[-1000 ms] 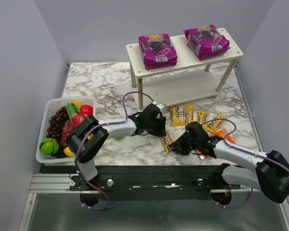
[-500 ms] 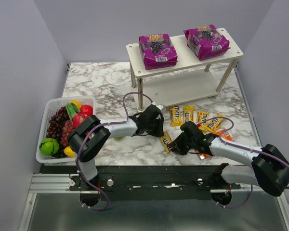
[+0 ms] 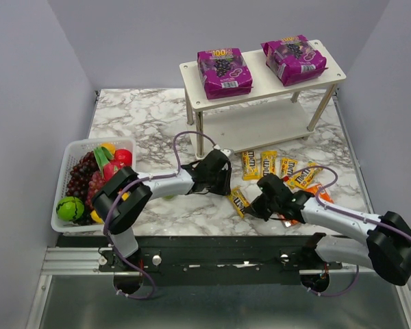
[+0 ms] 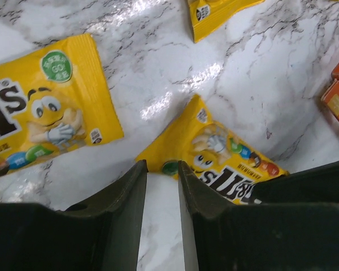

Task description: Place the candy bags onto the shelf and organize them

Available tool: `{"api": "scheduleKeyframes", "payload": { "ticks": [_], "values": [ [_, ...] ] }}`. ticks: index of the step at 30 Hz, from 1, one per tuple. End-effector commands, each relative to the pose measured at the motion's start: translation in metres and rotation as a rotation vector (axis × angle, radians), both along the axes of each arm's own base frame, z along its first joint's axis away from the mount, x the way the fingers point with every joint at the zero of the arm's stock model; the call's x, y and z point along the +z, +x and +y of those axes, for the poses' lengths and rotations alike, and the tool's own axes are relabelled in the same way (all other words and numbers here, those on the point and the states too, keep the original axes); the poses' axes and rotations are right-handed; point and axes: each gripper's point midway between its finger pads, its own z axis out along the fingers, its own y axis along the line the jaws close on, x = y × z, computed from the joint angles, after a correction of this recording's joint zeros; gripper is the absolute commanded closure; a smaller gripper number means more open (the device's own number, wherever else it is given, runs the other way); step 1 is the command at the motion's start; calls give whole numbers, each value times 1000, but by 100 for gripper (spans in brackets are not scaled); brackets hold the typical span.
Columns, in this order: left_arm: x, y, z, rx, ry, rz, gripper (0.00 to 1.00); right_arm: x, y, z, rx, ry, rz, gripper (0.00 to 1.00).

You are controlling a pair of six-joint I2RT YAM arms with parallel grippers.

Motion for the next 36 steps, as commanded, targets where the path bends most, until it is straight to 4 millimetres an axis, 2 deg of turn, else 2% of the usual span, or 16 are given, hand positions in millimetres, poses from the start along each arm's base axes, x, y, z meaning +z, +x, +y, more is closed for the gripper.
{"api": "scheduleKeyframes", "payload": {
  "ticks": [1, 6, 12, 13, 16, 17, 19, 20, 21, 24, 25, 26, 27, 32, 35, 36],
  "values": [
    [28, 0, 25, 63, 55, -58, 60, 9, -1, -19, -25, -79, -33, 99],
    [77, -1, 52, 150, 19, -160, 51, 47, 8, -15, -23, -25, -125, 99],
    [114, -11, 79, 198, -32, -242, 44, 104, 26, -11, -36, 37, -280, 99],
    [117, -13, 82, 203, -34, -248, 43, 120, 32, -8, -37, 50, -314, 99],
    [129, -13, 100, 254, -18, -290, 40, 132, 48, -4, -21, 3, -355, 99],
    [133, -12, 104, 266, -14, -301, 38, 152, 59, 1, -9, 6, -398, 99],
    [140, -8, 118, 304, 12, -338, 37, 150, 76, 8, 9, -35, -394, 99],
    [141, -5, 123, 320, 22, -348, 37, 169, 91, 13, 20, -22, -441, 99],
    [142, -3, 129, 338, 30, -351, 37, 159, 102, 18, 35, -41, -417, 99],
    [139, 8, 147, 392, 43, -311, 37, 180, 137, 29, 44, 6, -467, 99],
    [138, 13, 154, 410, 35, -293, 37, 169, 148, 34, 54, -8, -447, 99],
    [137, 16, 158, 416, 36, -290, 37, 170, 158, 35, 50, -5, -449, 99],
    [138, 18, 160, 418, 30, -292, 36, 182, 169, 41, 50, 12, -473, 99],
    [146, 31, 178, 451, 42, -320, 35, 154, 206, 66, 54, 58, -415, 99],
    [149, 37, 186, 467, 55, -330, 35, 150, 219, 84, 48, 124, -388, 100],
    [149, 40, 190, 479, 56, -325, 35, 137, 223, 90, 50, 134, -361, 99]
  ]
}}
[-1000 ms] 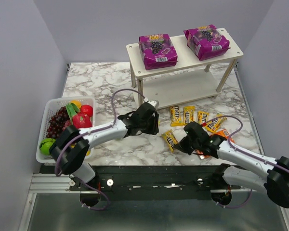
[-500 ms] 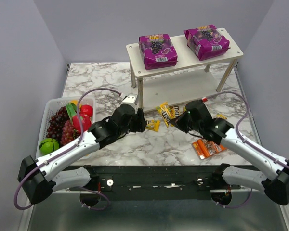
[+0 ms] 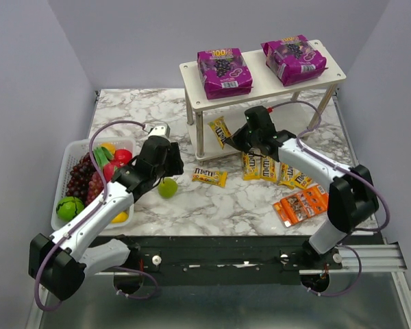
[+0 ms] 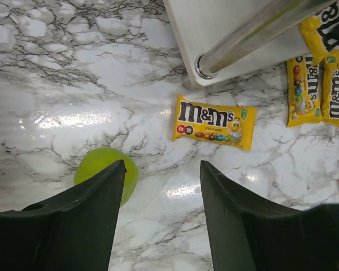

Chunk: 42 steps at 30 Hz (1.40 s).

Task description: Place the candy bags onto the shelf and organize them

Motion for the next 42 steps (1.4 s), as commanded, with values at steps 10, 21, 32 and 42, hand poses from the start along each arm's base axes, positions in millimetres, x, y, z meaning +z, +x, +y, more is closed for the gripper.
{"api": "scheduleKeyframes", "payload": {
  "ticks": [10, 21, 32, 42],
  "values": [
    [9, 16, 25, 38, -47, 3, 35, -48, 40, 59, -36, 276, 147, 99],
    [-3, 16, 40, 81, -47, 40, 35, -66, 55, 69, -81, 317, 182, 80],
    [-7, 17, 39, 84, -68, 53, 35, -53, 44, 65, -52, 316, 168, 41],
    [-11, 17, 26, 37, -120, 65, 32, -52, 6, 44, -12, 275, 170, 29]
  ]
}}
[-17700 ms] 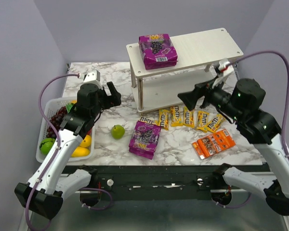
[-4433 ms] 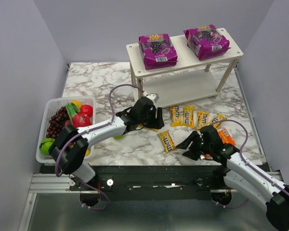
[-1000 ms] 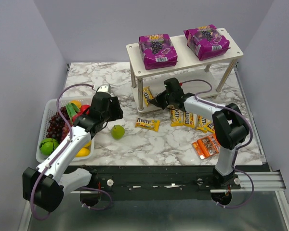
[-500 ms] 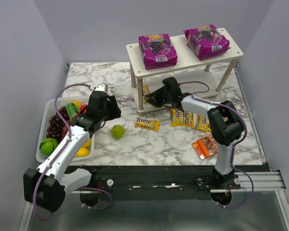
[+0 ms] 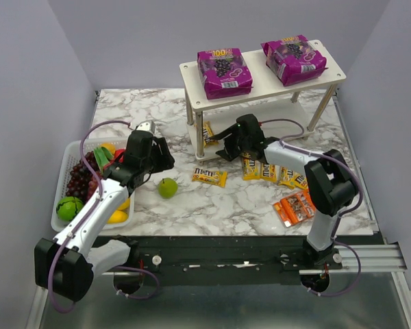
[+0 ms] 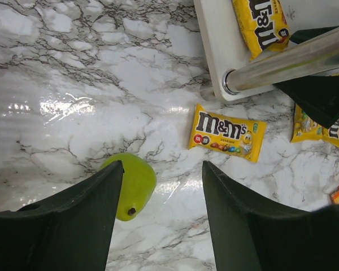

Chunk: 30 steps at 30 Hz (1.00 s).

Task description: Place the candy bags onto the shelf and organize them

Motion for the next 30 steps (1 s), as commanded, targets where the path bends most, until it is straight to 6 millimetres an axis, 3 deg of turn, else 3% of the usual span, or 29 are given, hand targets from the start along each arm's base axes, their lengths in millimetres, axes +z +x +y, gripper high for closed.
{"api": "scheduleKeyframes", "payload": {
  "ticks": [1, 8, 10, 13, 17, 23, 30],
  "values": [
    [-7, -2, -11, -42, -53, 18, 32, 9, -22, -10, 48, -18, -22, 28],
    [-11, 0, -24, -82, -105, 27, 30, 2, -63, -41, 150, -148, -107, 28],
    [-14, 2, -27, -84, -111, 42, 29, -17, -80, -53, 178, -195, -84, 28],
    [-18, 5, -30, -91, -116, 59, 29, -31, -97, -61, 254, -244, -99, 29],
    [-22, 7, -32, -93, -117, 70, 29, -52, -110, -71, 317, -308, -101, 30],
    [-23, 5, -31, -103, -104, 81, 29, -74, -109, -75, 401, -391, -138, 32],
    [-22, 1, -30, -111, -100, 81, 28, -90, -101, -60, 467, -368, -144, 40]
  ]
}}
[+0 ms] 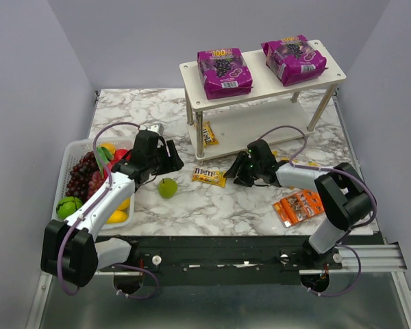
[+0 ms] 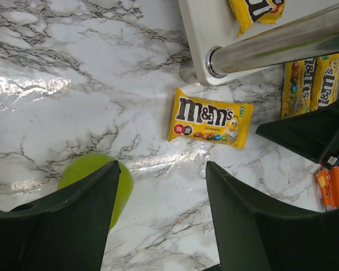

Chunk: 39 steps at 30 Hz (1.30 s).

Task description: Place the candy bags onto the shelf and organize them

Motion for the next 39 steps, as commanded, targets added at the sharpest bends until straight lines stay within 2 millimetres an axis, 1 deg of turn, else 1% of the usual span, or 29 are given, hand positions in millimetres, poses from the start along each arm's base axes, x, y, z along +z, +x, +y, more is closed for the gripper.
{"api": "scheduleKeyframes", "payload": {
  "ticks": [1, 2, 3, 5, 6, 9, 12, 13, 14, 15, 17, 22, 25, 26, 27, 28, 29, 30, 32, 33, 34, 35, 36, 37, 39],
  "values": [
    [10, -1, -2, -23, -13, -21, 28, -12, 5, 9, 66, -4, -10, 41],
    [11, -1, -1, -22, -12, -21, 27, -18, 4, 8, 66, -9, 8, 43],
    [12, -1, -1, -23, -12, -25, 26, -19, 5, 11, 66, 2, 5, 46],
    [13, -1, 0, -21, -8, -33, 25, -23, 4, 13, 71, 9, 17, 49],
    [15, -1, 0, -21, -10, -40, 24, -24, 4, 14, 73, 11, 21, 53],
    [18, 0, 0, -18, -10, -50, 23, -26, 4, 15, 77, 16, 31, 59],
    [18, 0, 1, -19, -8, -50, 22, -27, 1, 13, 73, 15, 35, 62],
    [16, -1, 1, -19, -7, -47, 22, -28, 0, 11, 67, 7, 32, 65],
    [16, -1, 1, -20, -6, -47, 22, -28, 0, 10, 64, 5, 29, 70],
    [16, -1, 1, -20, -6, -47, 21, -28, -1, 8, 66, 0, 25, 84],
    [13, -2, 1, -21, -6, -44, 21, -29, -2, 8, 74, -2, 23, 98],
    [10, -4, 1, -25, -10, -39, 20, -31, -6, 8, 84, 10, 21, 99],
    [9, -6, 1, -27, -11, -36, 20, -28, -8, 7, 76, 14, 15, 99],
    [9, -7, 0, -32, -15, -36, 20, -30, -12, 3, 73, 10, 23, 100],
    [8, -7, 0, -32, -16, -34, 20, -24, -14, 2, 70, 17, 12, 99],
    [7, -8, 0, -29, -18, -29, 20, -22, -17, 1, 70, 24, 14, 99],
    [5, -8, -1, -31, -23, -25, 20, -26, -26, -3, 71, 21, 31, 99],
    [5, -9, -2, -36, -30, -22, 20, -19, -29, -3, 71, 34, 26, 99],
    [0, -11, -5, -39, -46, -10, 20, -16, -42, -5, 84, 54, 45, 100],
    [0, -12, -8, -49, -60, -6, 20, -20, -54, -11, 84, 53, 76, 99],
    [-3, -13, -9, -50, -65, 2, 20, -13, -60, -10, 102, 73, 74, 100],
    [-3, -13, -11, -53, -75, 2, 21, -12, -66, -11, 107, 79, 83, 99],
    [-4, -14, -12, -55, -82, 6, 23, -17, -78, -17, 115, 72, 114, 100],
    [-5, -16, -15, -65, -92, 12, 23, -9, -81, -17, 122, 88, 103, 99],
    [-7, -18, -20, -81, -105, 14, 26, -9, -90, -22, 125, 80, 115, 99]
  ]
}}
